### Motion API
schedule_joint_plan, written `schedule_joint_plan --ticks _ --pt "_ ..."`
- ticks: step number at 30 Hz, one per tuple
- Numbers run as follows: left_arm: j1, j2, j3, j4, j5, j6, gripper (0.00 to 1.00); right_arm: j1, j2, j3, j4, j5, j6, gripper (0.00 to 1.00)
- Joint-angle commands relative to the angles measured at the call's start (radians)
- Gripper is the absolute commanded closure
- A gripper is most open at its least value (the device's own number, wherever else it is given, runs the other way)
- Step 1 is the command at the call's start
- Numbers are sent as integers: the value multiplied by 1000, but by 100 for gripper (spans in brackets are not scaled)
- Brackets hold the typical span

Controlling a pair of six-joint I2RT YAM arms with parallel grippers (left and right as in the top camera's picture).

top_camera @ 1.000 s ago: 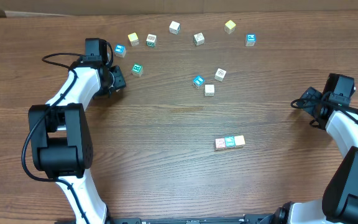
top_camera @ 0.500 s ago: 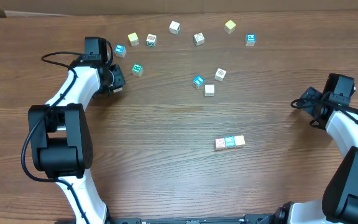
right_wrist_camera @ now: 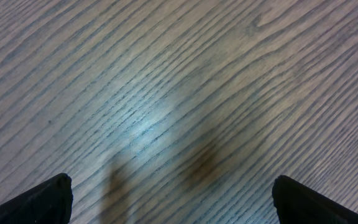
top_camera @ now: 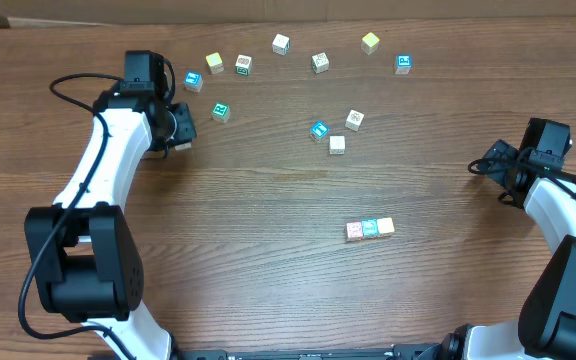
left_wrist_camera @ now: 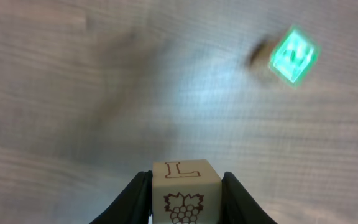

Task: Form a horizontal line

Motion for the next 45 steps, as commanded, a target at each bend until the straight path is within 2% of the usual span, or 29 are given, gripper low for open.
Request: schedule_joint_plan --ticks 1,5,11,20,25,33,45 --pt "-40 -6 2 -75 -69 27 76 -2 1 6 6 3 3 0" --pt "-98 -6 -7 -155 -211 26 77 -2 1 6 6 3 3 0" --pt "-233 -5 -25 -178 -431 16 78 -2 1 6 6 3 3 0" --pt "-369 -5 -117 -100 -492 16 80 -2 1 6 6 3 3 0" --pt "-417 -5 -180 -52 -610 16 80 -2 1 6 6 3 3 0" --pt "-459 -5 -265 67 -607 16 79 -2 1 6 6 3 3 0" --pt "-462 -5 -283 95 -546 16 77 -2 1 6 6 3 3 0"
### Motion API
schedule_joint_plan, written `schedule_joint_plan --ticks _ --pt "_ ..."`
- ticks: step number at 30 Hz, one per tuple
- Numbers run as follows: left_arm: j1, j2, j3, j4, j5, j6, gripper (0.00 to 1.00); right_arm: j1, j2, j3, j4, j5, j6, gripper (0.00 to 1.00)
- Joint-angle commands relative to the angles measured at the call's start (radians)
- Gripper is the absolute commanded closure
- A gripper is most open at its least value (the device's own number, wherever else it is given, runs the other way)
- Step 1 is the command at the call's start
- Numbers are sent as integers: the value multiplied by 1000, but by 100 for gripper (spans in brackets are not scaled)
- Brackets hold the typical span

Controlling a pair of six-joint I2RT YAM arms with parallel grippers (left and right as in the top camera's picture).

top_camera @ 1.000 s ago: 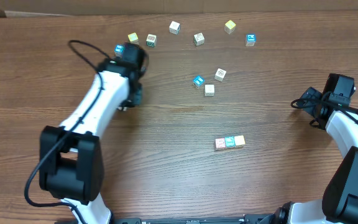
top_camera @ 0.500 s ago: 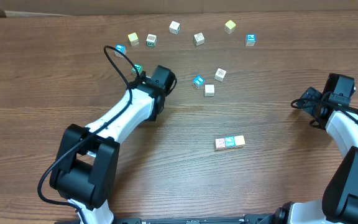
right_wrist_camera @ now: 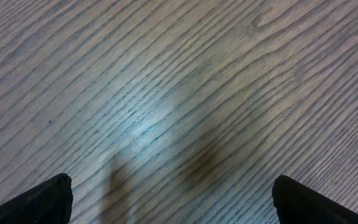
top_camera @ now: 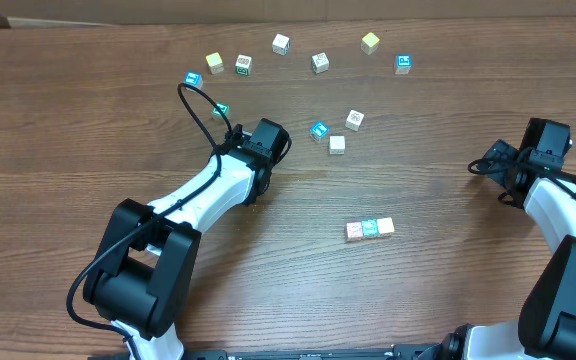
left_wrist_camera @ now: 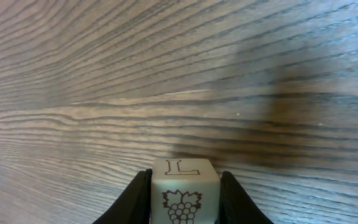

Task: Form a horizontal line

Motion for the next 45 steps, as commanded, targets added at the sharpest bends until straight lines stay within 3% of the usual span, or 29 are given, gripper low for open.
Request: schedule_joint_plan --ticks 1,26,38,45 --pt "-3 -5 -7 9 12 8 76 -2 1 6 6 3 3 0" --pt "-3 -5 -7 27 93 23 71 -2 1 6 6 3 3 0" --pt "-3 -5 -7 34 107 23 59 -2 1 6 6 3 3 0" --pt "-3 -5 -7 34 107 22 57 -2 1 6 6 3 3 0"
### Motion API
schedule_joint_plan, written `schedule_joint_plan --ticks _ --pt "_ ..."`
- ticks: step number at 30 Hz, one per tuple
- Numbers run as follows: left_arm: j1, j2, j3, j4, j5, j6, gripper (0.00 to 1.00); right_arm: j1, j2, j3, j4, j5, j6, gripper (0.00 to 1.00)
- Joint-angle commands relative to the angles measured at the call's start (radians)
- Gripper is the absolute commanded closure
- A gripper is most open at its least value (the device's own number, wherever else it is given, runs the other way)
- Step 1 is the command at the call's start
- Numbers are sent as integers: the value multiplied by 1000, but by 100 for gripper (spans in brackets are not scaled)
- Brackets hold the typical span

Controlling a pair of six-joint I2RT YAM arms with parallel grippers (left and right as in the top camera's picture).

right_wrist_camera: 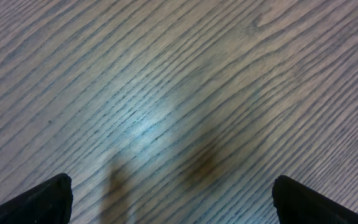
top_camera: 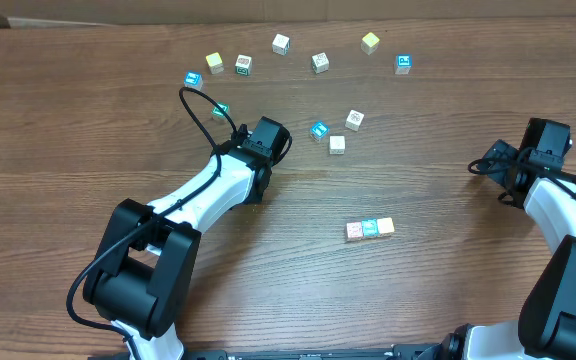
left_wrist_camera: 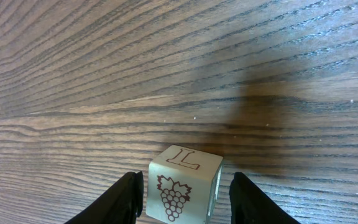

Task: Form a horizontal line

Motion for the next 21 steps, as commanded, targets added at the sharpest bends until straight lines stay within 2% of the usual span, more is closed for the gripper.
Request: schedule_joint_plan --ticks 1,4,13,19,21 --pt "-3 -5 -7 0 5 3 57 -2 1 6 6 3 3 0" --pt "-3 -5 -7 0 7 -1 64 -2 1 6 6 3 3 0" --pt "-2 -5 -7 0 13 -13 64 -2 1 6 6 3 3 0" --pt "-2 -5 -7 0 13 -20 59 -2 1 6 6 3 3 0" --pt "-2 -5 -7 -3 13 -27 51 -2 1 6 6 3 3 0"
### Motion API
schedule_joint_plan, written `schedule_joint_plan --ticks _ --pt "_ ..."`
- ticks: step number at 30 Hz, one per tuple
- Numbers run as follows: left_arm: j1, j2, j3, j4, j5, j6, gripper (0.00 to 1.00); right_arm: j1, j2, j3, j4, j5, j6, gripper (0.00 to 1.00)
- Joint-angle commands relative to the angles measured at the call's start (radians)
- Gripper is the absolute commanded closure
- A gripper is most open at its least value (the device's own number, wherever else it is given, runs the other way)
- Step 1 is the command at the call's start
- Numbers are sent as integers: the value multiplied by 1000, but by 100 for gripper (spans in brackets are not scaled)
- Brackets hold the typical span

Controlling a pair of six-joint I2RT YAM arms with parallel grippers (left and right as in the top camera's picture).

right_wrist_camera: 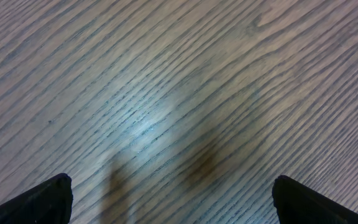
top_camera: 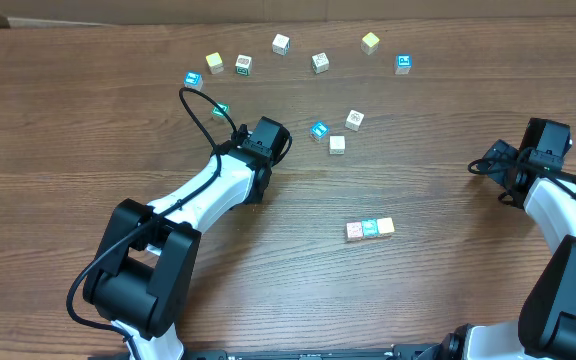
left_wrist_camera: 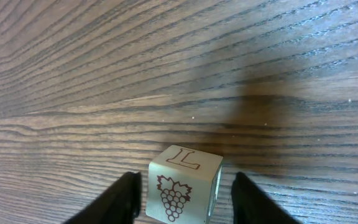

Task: Form a horizontal line

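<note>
A pale cube with a letter L on top and grapes on its side stands on the wood. My left gripper is open around it, one finger on each side with a gap. In the overhead view that gripper is at mid-table and its arm hides the cube. A row of three cubes lies to the right of centre. My right gripper is open over bare wood, at the right edge.
Several loose cubes are scattered along the far side, among them a white one, a yellow one and a blue one. Closer in are a blue cube and a white cube.
My left gripper was shut on the L cube at the far left of the table, near a green cube. Then it held the cube low at mid-table. After that its jaws stood open with the cube resting on the wood, as now. The right arm stayed still.
</note>
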Motion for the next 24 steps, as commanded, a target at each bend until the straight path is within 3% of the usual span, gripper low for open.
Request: schedule_joint_plan --ticks 1,9,15,19,24 --pt "-2 -5 -7 -5 8 -35 52 -2 1 6 6 3 3 0" --pt "-1 -5 -7 -11 8 -50 55 -2 1 6 6 3 3 0" --pt "2 -5 -7 -32 15 -53 52 -2 1 6 6 3 3 0" --pt "35 -5 -7 -29 67 -53 59 -2 1 6 6 3 3 0" --pt "105 -5 -7 -31 189 -53 61 -2 1 6 6 3 3 0"
